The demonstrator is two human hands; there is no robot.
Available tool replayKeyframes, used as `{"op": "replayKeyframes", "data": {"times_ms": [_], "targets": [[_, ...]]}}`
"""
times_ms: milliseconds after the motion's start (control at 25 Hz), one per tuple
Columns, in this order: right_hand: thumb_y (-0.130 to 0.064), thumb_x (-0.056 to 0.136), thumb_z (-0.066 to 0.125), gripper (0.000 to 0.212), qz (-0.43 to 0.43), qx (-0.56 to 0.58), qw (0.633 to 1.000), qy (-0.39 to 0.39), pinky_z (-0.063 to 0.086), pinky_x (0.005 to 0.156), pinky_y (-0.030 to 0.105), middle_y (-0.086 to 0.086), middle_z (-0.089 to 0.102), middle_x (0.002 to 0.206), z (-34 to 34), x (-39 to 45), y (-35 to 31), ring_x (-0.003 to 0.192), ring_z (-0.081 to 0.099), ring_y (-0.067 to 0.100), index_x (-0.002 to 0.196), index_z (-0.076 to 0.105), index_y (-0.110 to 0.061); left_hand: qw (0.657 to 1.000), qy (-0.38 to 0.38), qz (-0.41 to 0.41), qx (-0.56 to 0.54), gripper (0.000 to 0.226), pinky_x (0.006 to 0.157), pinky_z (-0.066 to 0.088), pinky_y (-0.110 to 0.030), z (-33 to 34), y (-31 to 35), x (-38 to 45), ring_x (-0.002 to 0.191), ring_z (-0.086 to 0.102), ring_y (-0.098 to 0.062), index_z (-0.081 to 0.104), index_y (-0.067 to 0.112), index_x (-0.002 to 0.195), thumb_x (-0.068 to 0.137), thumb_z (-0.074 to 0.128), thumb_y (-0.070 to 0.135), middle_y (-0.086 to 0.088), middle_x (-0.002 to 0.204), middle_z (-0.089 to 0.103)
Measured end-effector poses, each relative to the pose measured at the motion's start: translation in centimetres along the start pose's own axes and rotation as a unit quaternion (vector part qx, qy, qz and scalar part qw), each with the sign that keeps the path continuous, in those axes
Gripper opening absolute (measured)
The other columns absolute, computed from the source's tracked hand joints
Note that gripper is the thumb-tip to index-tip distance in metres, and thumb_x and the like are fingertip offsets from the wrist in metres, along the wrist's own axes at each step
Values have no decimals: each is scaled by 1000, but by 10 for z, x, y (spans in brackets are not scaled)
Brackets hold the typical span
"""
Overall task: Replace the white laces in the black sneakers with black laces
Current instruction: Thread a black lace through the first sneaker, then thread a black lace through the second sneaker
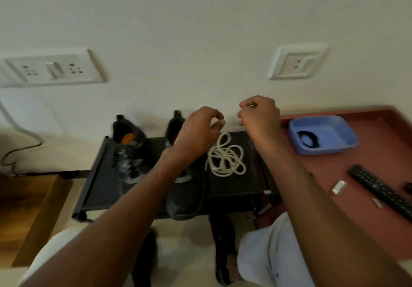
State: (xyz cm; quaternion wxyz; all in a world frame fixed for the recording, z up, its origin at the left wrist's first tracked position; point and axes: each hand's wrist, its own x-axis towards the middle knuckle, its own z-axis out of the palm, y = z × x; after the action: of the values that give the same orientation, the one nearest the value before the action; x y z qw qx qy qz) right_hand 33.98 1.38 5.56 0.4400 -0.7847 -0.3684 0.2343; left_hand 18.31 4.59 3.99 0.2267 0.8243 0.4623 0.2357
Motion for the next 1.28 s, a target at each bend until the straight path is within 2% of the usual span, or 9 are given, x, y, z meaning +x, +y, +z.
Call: {"op": "replayKeyframes", "data": {"times_ms": [160,360,480,560,640,800,920,1040,1280], "targets": [[-10,84,60,22,10,7,999,43,62,81,41,-5,78,91,-45,7,28,88,73,21,79,71,-29,992,-72,101,-10,36,105,47,-44,62,43,11,123,58,-22,62,16,133,98,63,24,-3,132,65],[-11,90,57,20,-1,-185,979,90,47,74,33,3,74,101,-102,44,79,96,67,29,97,74,-19,971,-162,169,57,48,110,44,-49,123,77,15,136,49,-26,54,18,143,98,62,33,-5,146,56],[-3,92,59,18,-5,-322,947,23,53,77,38,11,71,106,-126,83,113,100,68,33,106,70,-6,948,-215,178,155,55,114,39,-56,150,83,16,147,36,-29,49,19,145,98,59,47,-6,157,42],[-4,88,67,5,22,-387,922,-24,48,62,33,9,66,88,-133,102,125,84,65,30,86,64,-8,946,-225,176,153,59,118,35,-55,157,77,18,152,28,-29,46,20,149,99,57,49,-6,163,34],[-11,80,76,34,30,-415,908,-56,36,50,28,2,53,68,-129,119,141,69,58,25,67,45,-16,949,-231,174,129,63,121,32,-55,157,72,20,155,22,-27,41,20,154,100,57,49,-5,167,29],[-11,86,73,19,32,-432,899,-60,44,56,31,3,54,73,-121,122,147,73,60,26,83,55,-12,950,-239,171,106,70,123,28,-54,150,67,18,157,17,-23,34,23,159,99,61,47,-1,169,24],[-3,86,66,10,33,-320,947,0,39,48,28,6,60,64,-121,116,124,64,62,27,76,63,-4,974,-163,152,33,62,119,36,-44,133,64,20,148,36,-21,43,22,153,98,65,41,0,160,42],[-1,85,71,5,31,-54,998,-20,58,56,32,11,74,69,-117,86,69,69,75,30,82,75,-1,982,-71,-3,-173,54,103,45,-32,90,71,21,127,56,-14,50,21,148,101,61,46,9,140,55],[-16,92,78,15,22,304,921,-241,55,57,28,11,78,88,-71,-6,-36,64,69,18,105,78,-7,838,-149,-93,-516,60,104,51,-47,-2,66,-15,122,67,-24,62,21,134,97,47,65,-7,123,73]]}}
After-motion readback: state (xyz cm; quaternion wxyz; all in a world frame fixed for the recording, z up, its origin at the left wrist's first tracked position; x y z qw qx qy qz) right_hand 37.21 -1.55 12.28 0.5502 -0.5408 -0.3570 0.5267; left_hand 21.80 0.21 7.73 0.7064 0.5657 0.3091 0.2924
